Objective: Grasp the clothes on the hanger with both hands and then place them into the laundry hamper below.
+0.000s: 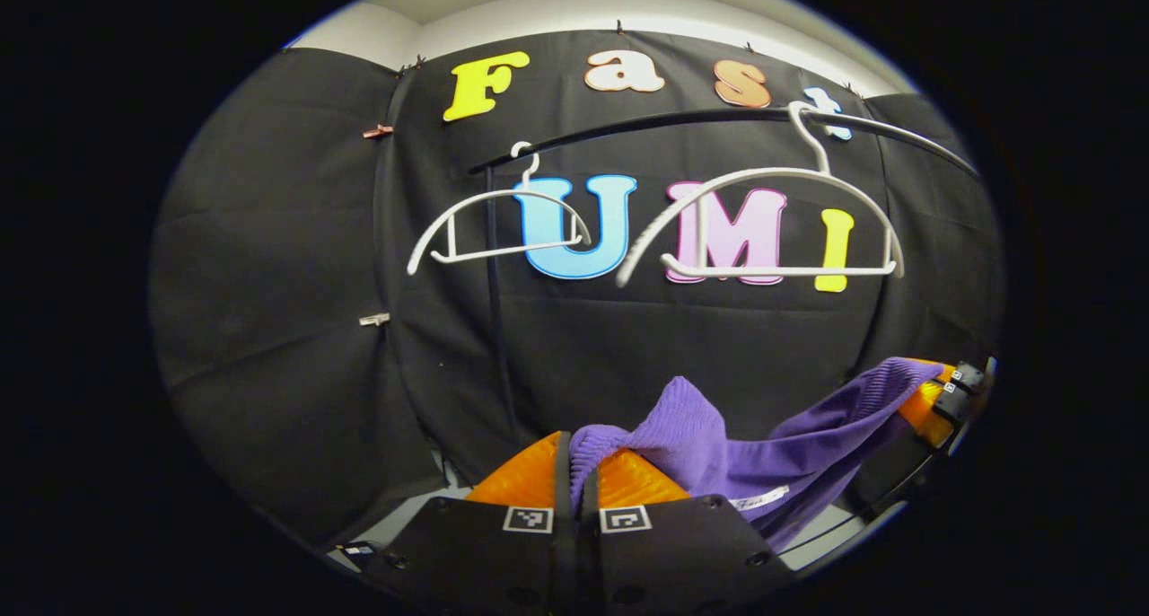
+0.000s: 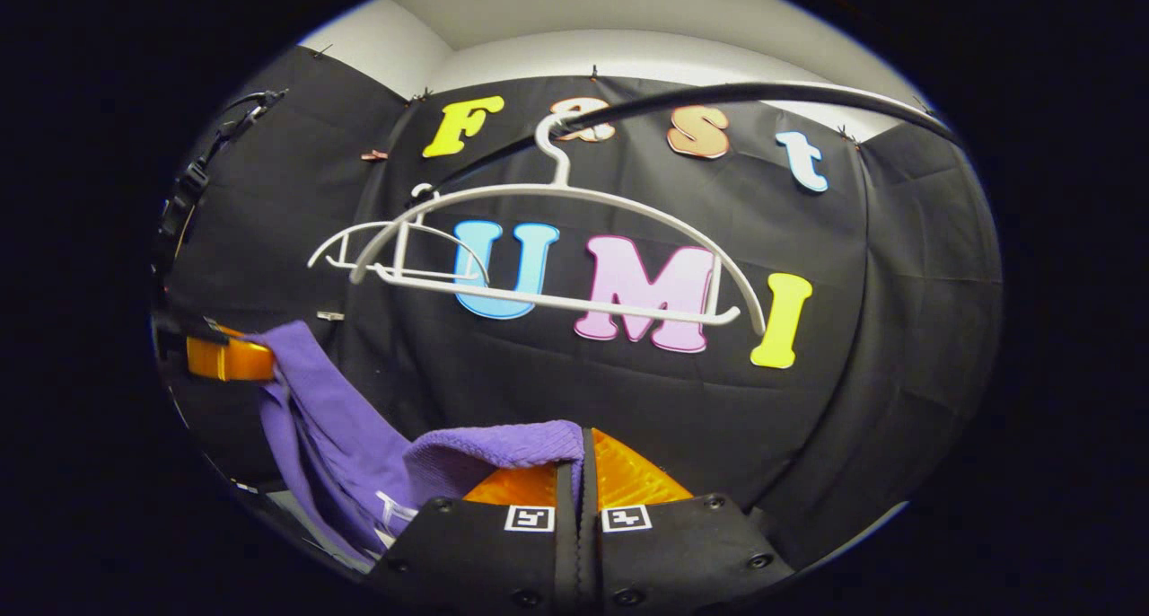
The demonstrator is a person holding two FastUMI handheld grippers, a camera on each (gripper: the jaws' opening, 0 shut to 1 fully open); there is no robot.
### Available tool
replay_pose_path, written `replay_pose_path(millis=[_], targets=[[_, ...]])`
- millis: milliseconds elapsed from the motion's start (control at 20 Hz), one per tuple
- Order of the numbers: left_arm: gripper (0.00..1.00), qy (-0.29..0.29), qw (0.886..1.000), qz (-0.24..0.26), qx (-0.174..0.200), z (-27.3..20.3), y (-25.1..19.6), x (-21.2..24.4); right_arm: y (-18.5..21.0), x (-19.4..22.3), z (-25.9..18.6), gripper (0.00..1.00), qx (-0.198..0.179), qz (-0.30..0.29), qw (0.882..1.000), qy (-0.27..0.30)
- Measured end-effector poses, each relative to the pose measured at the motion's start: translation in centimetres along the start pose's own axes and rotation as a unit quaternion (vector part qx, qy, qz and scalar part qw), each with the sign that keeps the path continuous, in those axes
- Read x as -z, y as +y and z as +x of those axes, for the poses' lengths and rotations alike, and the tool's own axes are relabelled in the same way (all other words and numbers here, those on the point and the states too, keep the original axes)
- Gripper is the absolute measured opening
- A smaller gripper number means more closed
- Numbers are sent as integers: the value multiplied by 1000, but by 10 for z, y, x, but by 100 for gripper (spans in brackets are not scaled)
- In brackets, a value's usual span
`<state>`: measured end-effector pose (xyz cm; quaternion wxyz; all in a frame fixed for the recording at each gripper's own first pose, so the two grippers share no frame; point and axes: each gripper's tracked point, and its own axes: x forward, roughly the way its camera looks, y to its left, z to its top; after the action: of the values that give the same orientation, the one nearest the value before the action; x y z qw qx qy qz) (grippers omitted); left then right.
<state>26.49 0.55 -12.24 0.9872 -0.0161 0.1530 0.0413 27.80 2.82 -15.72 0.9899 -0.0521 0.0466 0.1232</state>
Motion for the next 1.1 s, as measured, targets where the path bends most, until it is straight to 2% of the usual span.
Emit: replay_pose_path(millis=[250,350,500,800,1100], targets=[[5,-33,998,-12,56,-25,-45,-37,15,-58,-12,5,-22,9,999,-34],[5,-47,995,-33,82,-33,-63,-51,9,-72,-17,4,-15,46,998,-29],[5,-59,993,-47,95,-41,-77,-63,-6,-80,-21,4,-3,88,996,-24],[5,-34,991,-56,118,-34,-102,-37,-16,-52,-26,5,-1,109,994,4],[5,18,989,-82,125,-15,-119,25,-26,14,-23,5,-6,144,988,61]])
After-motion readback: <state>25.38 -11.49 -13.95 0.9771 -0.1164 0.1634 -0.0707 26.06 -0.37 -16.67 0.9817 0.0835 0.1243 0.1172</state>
